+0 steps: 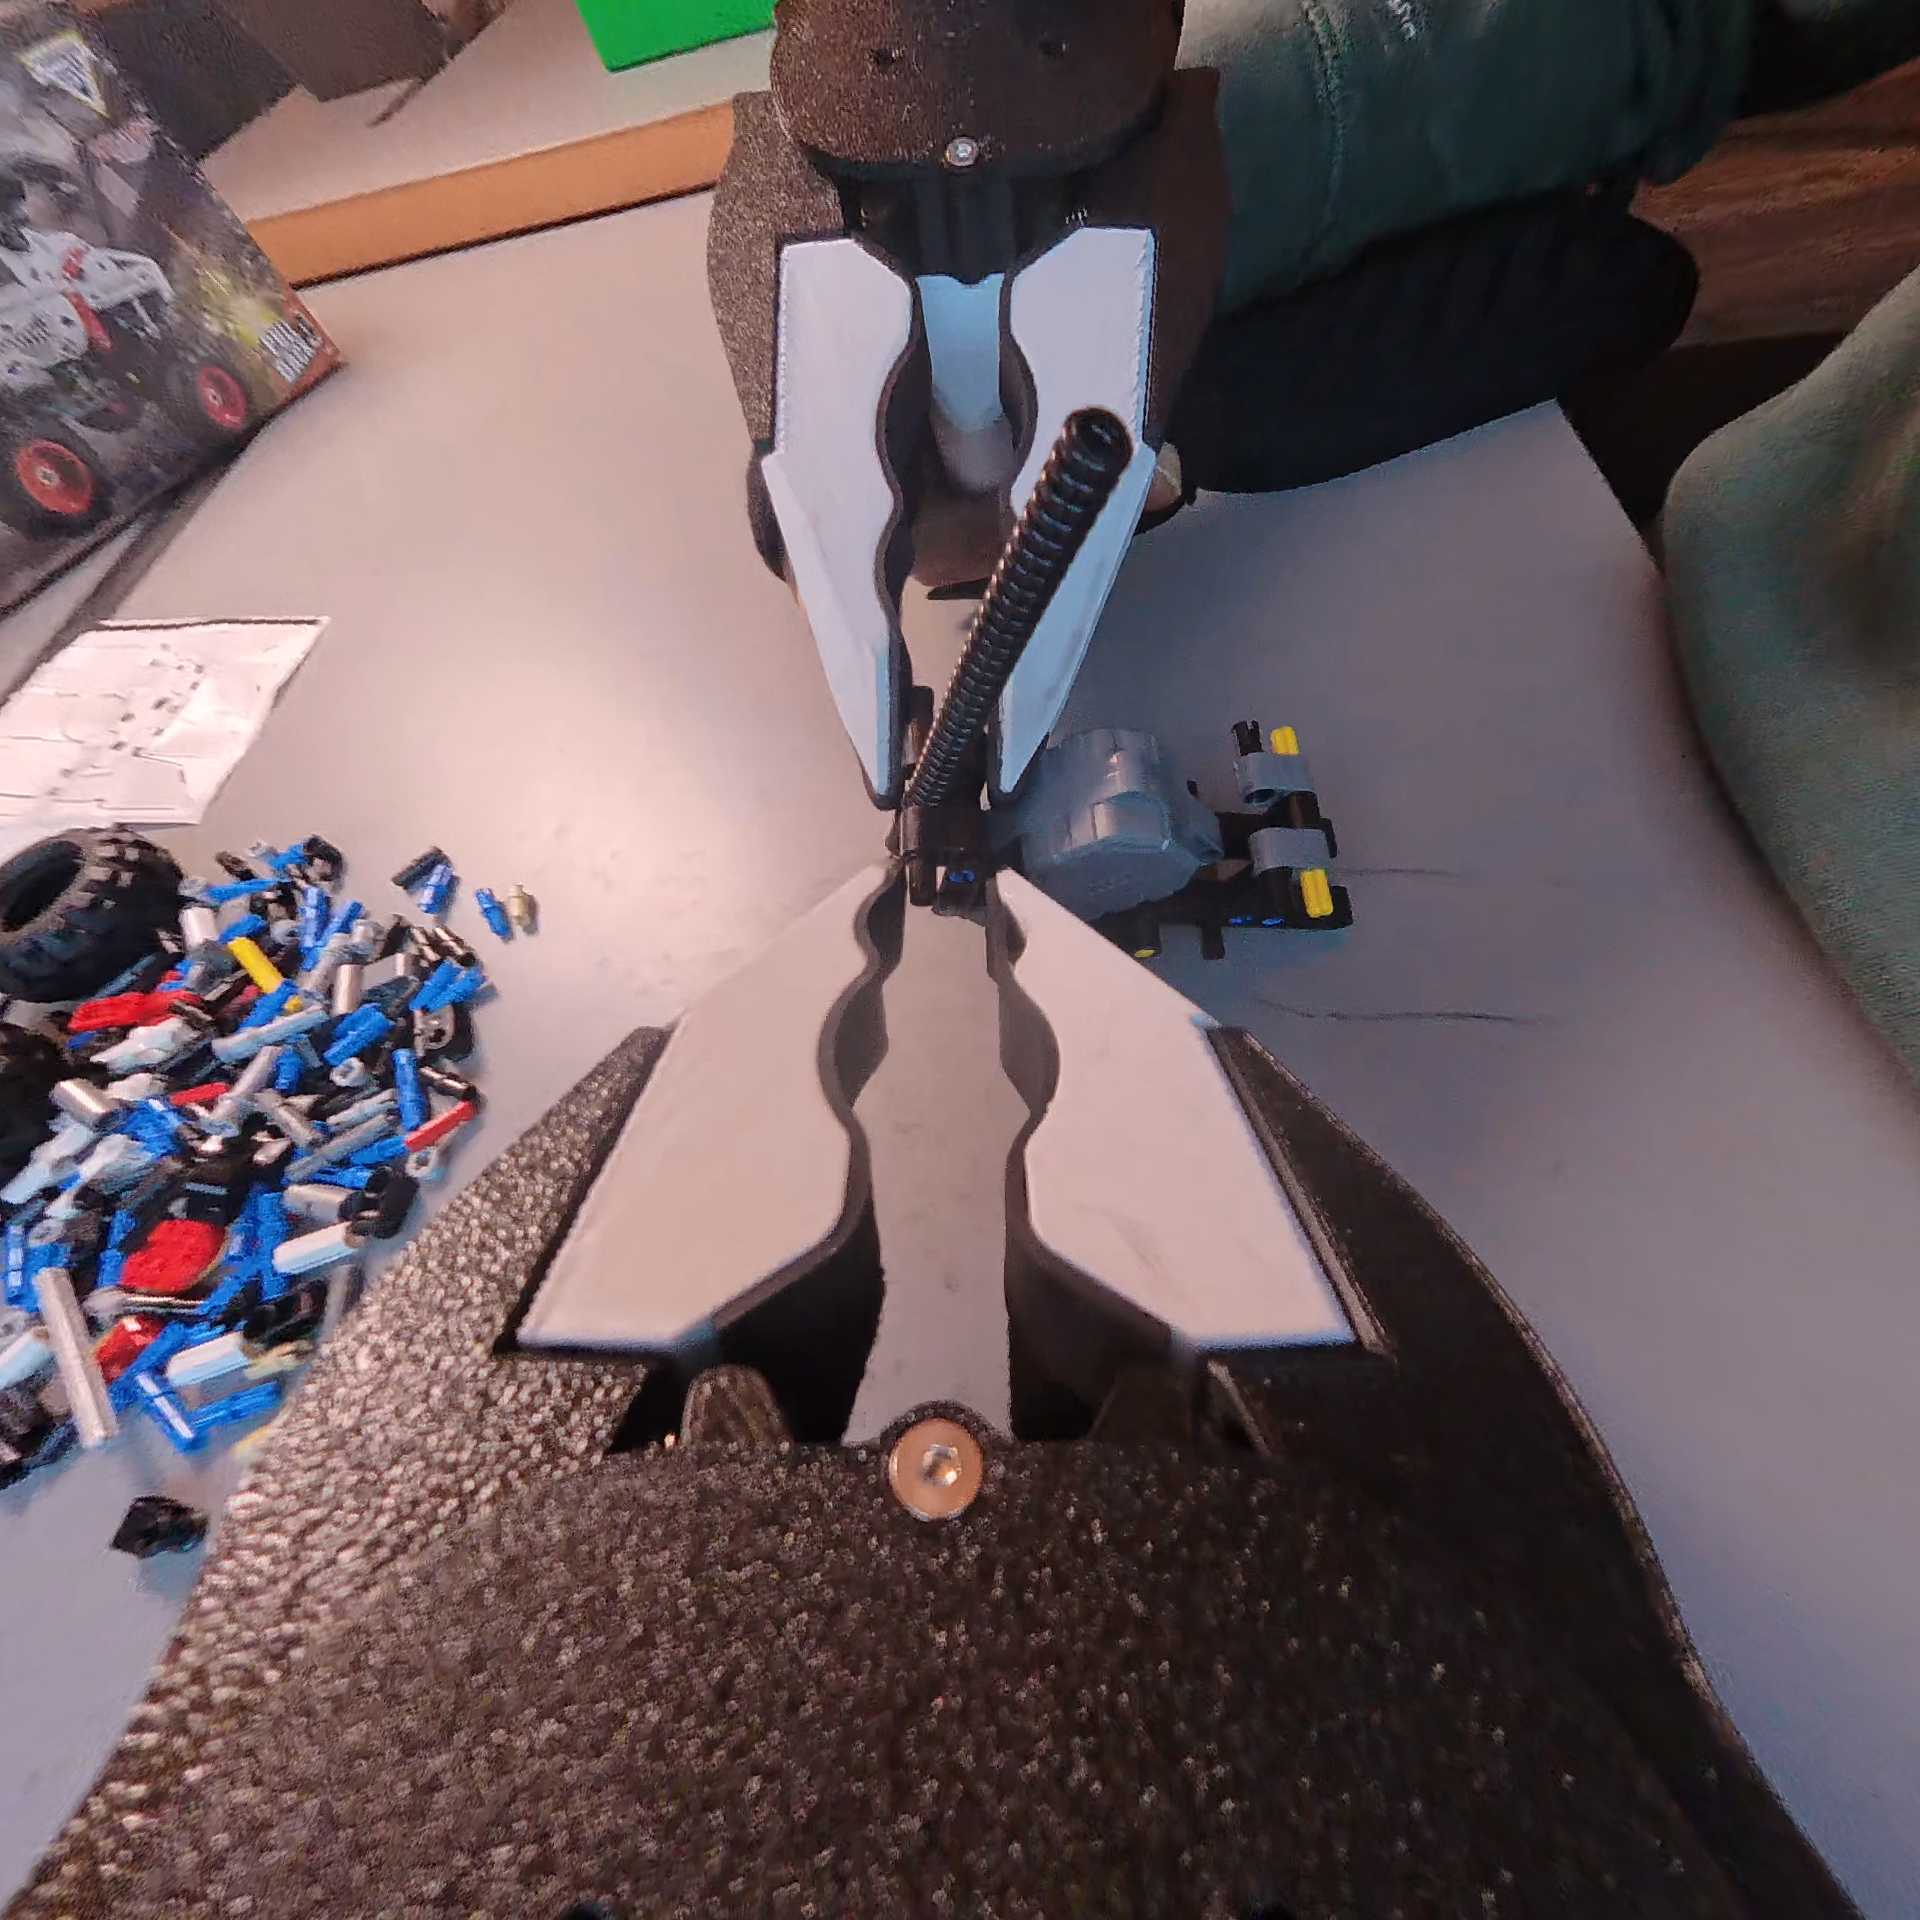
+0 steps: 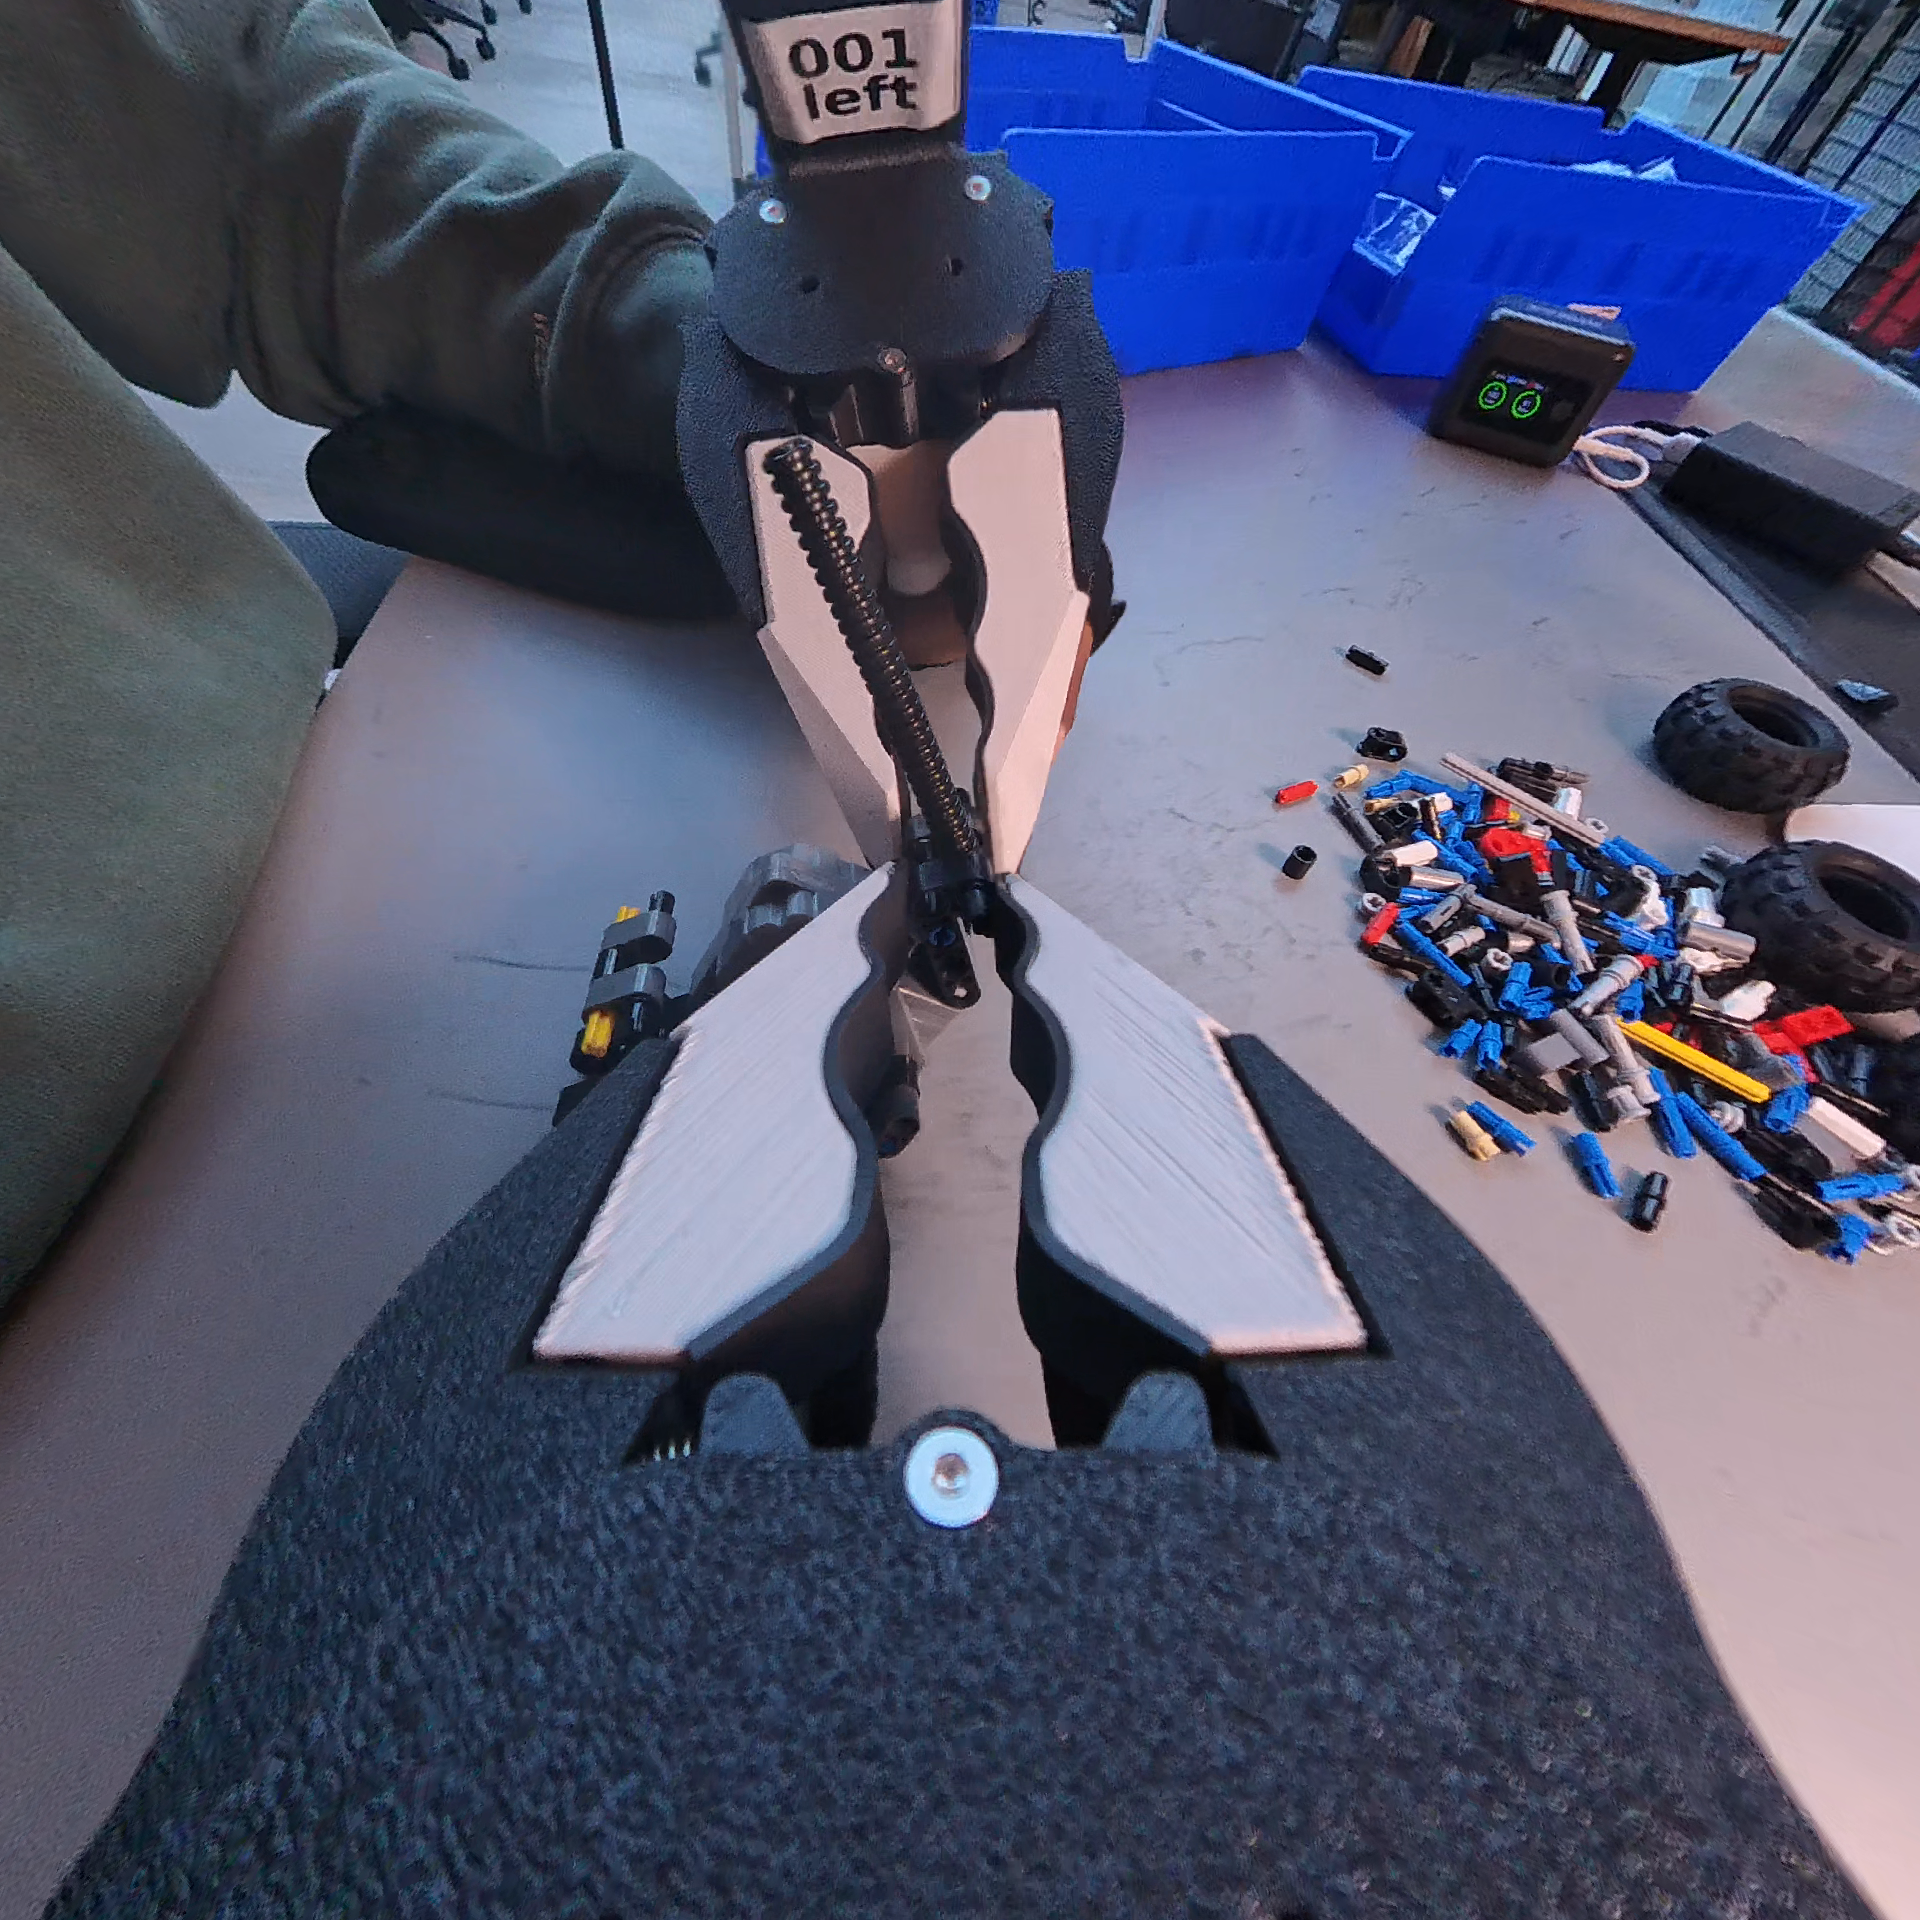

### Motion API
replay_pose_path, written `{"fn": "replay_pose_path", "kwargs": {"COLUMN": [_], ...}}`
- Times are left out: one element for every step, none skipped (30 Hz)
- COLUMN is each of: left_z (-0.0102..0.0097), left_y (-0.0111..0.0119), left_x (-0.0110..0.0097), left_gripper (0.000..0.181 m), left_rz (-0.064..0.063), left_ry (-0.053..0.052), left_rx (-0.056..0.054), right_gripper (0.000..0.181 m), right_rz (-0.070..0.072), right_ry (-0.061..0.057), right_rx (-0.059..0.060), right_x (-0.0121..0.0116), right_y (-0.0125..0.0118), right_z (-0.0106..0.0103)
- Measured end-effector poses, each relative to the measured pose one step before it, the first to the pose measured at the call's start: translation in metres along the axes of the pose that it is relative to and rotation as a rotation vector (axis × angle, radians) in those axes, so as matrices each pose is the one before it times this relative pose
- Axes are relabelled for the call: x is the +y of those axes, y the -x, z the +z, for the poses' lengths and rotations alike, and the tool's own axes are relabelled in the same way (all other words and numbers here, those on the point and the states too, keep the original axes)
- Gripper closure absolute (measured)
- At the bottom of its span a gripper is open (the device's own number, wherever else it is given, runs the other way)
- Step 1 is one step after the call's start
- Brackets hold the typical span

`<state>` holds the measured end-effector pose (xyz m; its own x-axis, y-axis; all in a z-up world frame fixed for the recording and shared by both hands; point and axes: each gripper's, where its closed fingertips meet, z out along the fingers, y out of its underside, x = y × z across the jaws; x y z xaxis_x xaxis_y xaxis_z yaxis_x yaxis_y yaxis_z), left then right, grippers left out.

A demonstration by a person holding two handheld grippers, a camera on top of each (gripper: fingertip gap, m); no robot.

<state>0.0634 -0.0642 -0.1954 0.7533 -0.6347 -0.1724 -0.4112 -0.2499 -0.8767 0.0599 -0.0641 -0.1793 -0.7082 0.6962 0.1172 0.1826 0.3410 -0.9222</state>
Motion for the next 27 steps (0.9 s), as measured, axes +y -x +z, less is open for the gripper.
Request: {"fn": "replay_pose_path", "kwargs": {"left_z": [0.00000, -0.00024, -0.00066, -0.00052, 0.00011, 0.00075, 0.00098, 0.00083, 0.00061, 0.00053, 0.00049, 0.00002, -0.00042, -0.00085, -0.00078, -0.00039, -0.00058, -0.00065, -0.00064, -0.00040, -0.00015, -0.00049, -0.00102, -0.00133, -0.00153, -0.00069, 0.00039], "left_y": [-0.00204, -0.00124, -0.00150, -0.00059, 0.00020, 0.00107, 0.00110, 0.00069, 0.00060, 0.00089, 0.00058, -0.00001, 0.00082, 0.00094, -0.00012, -0.00080, -0.00123, -0.00123, -0.00054, 0.00031, -0.00049, -0.00071, -0.00140, -0.00324, -0.00472, 0.00091, 0.00368], "left_x": [0.00018, -0.00036, -0.00084, -0.00080, -0.00020, 0.00051, 0.00069, -0.00021, 0.00005, 0.00038, 0.00040, -0.00019, -0.00115, -0.00121, -0.00063, -0.00070, -0.00063, -0.00087, -0.00056, 0.00028, 0.00018, -0.00039, -0.00088, -0.00162, -0.00185, -0.00039, -0.00042], "left_gripper": [0.167, 0.166, 0.167, 0.168, 0.169, 0.169, 0.169, 0.169, 0.169, 0.169, 0.169, 0.169, 0.167, 0.163, 0.160, 0.159, 0.160, 0.161, 0.163, 0.164, 0.164, 0.164, 0.163, 0.161, 0.152, 0.152, 0.156], "left_rz": [-0.0290, -0.0228, -0.0170, -0.0153, -0.0109, -0.0050, -0.0005, 0.0051, 0.0021, -0.0042, -0.0063, -0.0064, -0.0078, -0.0118, -0.0186, -0.0221, -0.0198, -0.0194, -0.0168, -0.0120, -0.0086, -0.0081, -0.0133, -0.0192, -0.0208, -0.0154, 0.0036], "left_ry": [0.0034, -0.0012, -0.0051, -0.0044, -0.0014, 0.0037, 0.0059, 0.0012, 0.0011, 0.0034, 0.0033, -0.0002, -0.0062, -0.0077, -0.0045, -0.0037, -0.0046, -0.0056, -0.0022, 0.0046, 0.0033, -0.0014, -0.0059, -0.0093, -0.0072, 0.0035, 0.0041], "left_rx": [0.0271, 0.0213, 0.0214, 0.0139, 0.0058, -0.0025, -0.0047, -0.0038, -0.0001, 0.0018, 0.0045, 0.0080, 0.0018, 0.0012, 0.0092, 0.0116, 0.0128, 0.0125, 0.0086, 0.0026, 0.0061, 0.0085, 0.0170, 0.0344, 0.0452, 0.0070, -0.0187], "right_gripper": [0.167, 0.167, 0.166, 0.167, 0.166, 0.166, 0.166, 0.166, 0.166, 0.166, 0.166, 0.167, 0.167, 0.167, 0.167, 0.167, 0.167, 0.167, 0.167, 0.167, 0.167, 0.167, 0.168, 0.168, 0.168, 0.168, 0.168], "right_rz": [0.0053, -0.0007, -0.0035, -0.0066, -0.0135, -0.0138, -0.0078, -0.0014, 0.0005, 0.0020, 0.0021, -0.0008, -0.0034, -0.0068, -0.0058, 0.0017, 0.0052, 0.0038, 0.0034, 0.0022, 0.0032, 0.0058, 0.0103, 0.0120, 0.0080, 0.0078, 0.0160], "right_ry": [0.0008, 0.0008, 0.0019, 0.0074, 0.0130, 0.0110, 0.0023, 0.0028, 0.0028, 0.0065, 0.0021, -0.0001, 0.0002, 0.0037, -0.0002, -0.0048, -0.0037, -0.0016, -0.0030, 0.0013, -0.0001, -0.0036, -0.0024, -0.0005, 0.0049, 0.0033, -0.0037], "right_rx": [-0.0089, -0.0088, -0.0072, -0.0082, -0.0116, -0.0058, -0.0017, -0.0037, -0.0031, 0.0013, 0.0023, 0.0007, 0.0061, 0.0039, -0.0003, 0.0036, 0.0007, 0.0020, 0.0083, 0.0049, 0.0002, -0.0025, -0.0034, 0.0001, 0.0070, -0.0026, -0.0087], "right_x": [0.00002, 0.00021, 0.00053, 0.00158, 0.00255, 0.00249, 0.00098, 0.00075, 0.00080, 0.00107, 0.00045, -0.00013, -0.00010, 0.00034, -0.00021, -0.00108, -0.00092, -0.00063, -0.00073, 0.00010, -0.00015, -0.00072, -0.00110, -0.00085, 0.00043, 0.00036, -0.00061], "right_y": [0.00147, 0.00097, 0.00043, 0.00003, 0.00038, -0.00054, -0.00099, -0.00074, -0.00061, -0.00103, -0.00065, -0.00002, -0.00025, 0.00031, 0.00096, 0.00026, 0.00034, -0.00001, -0.00089, -0.00054, 0.00011, 0.00051, 0.00051, 0.00009, -0.00136, -0.00059, -0.00003], "right_z": [0.00020, -0.00025, -0.00042, -0.00063, -0.00103, -0.00109, -0.00093, -0.00036, -0.00026, -0.00001, 0.00012, -0.00003, -0.00001, 0.00015, -0.00005, 0.00004, -0.00008, 0.00001, 0.00015, 0.00033, 0.00033, 0.00007, 0.00011, 0.00051, 0.00050, -0.00010, -0.00072]}}
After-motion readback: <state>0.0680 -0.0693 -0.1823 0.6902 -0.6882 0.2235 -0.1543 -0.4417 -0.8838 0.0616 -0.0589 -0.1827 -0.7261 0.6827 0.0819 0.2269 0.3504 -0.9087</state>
